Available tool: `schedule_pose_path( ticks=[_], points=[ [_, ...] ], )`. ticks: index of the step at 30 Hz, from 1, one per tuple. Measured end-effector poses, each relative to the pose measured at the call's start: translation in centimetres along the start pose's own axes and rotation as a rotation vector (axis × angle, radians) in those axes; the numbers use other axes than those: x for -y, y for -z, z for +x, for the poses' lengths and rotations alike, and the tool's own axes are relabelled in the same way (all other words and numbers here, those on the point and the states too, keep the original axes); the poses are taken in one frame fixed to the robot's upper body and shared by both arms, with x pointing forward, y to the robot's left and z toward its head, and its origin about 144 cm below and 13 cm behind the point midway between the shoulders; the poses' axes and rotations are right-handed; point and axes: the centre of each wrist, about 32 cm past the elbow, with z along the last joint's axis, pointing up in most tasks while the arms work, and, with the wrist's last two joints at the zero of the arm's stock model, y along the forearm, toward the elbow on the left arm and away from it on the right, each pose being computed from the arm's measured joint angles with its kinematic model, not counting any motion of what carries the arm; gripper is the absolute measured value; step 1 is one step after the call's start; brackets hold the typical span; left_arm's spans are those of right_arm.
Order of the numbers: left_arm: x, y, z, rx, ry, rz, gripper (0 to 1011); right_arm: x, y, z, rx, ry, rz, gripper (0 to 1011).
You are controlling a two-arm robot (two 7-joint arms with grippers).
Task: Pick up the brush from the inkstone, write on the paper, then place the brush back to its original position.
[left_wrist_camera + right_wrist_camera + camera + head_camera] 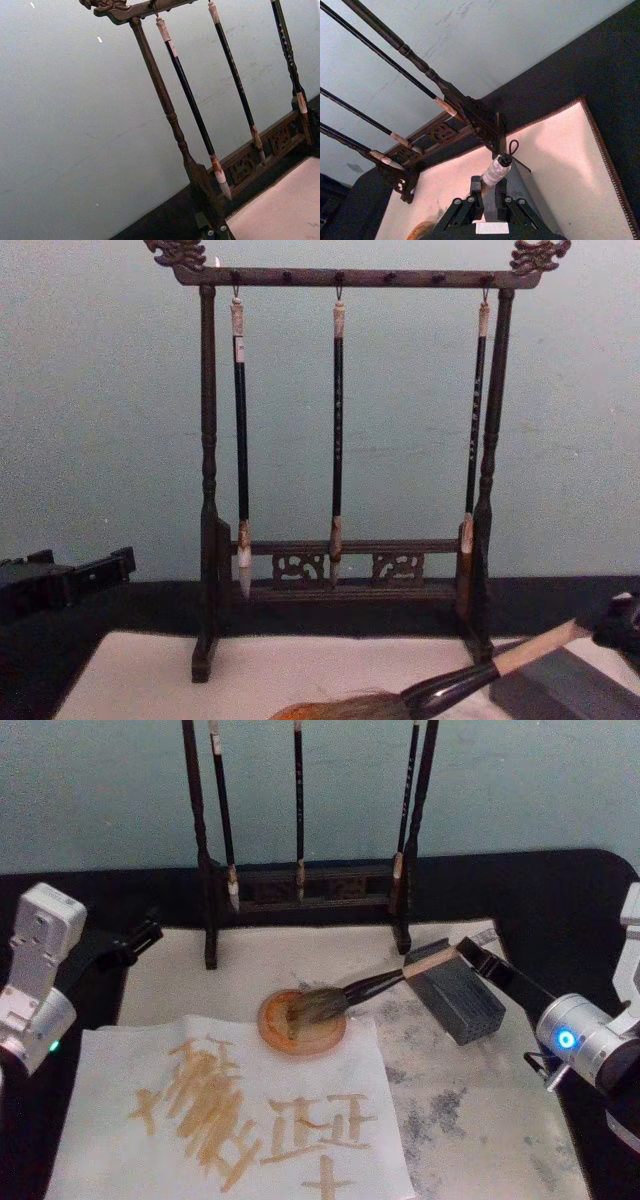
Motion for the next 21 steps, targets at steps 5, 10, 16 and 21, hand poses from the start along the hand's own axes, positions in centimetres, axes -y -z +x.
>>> schedule_pose_path(
  ticks=[5, 10, 16, 21],
  points=[
    [0.00, 0.00, 0.00, 0.000, 0.000, 0.000, 1002, 0.01, 0.03, 0.02, 0.001, 0.002, -0.001, 228],
    [0.00, 0.00, 0.00, 0.000, 0.000, 0.000, 1002, 0.03, 0.01, 0.02, 0.005, 0.006, -0.004, 433],
    [0.00, 0.00, 0.00, 0.000, 0.000, 0.000, 1002, 0.09, -0.40, -0.23, 0.033, 0.022, -0.016, 635],
    [0.00, 0.00, 0.00, 0.000, 0.000, 0.000, 1002, 0.12, -0.69, -0.45, 0.063, 0.038, -0.030, 810]
  ],
)
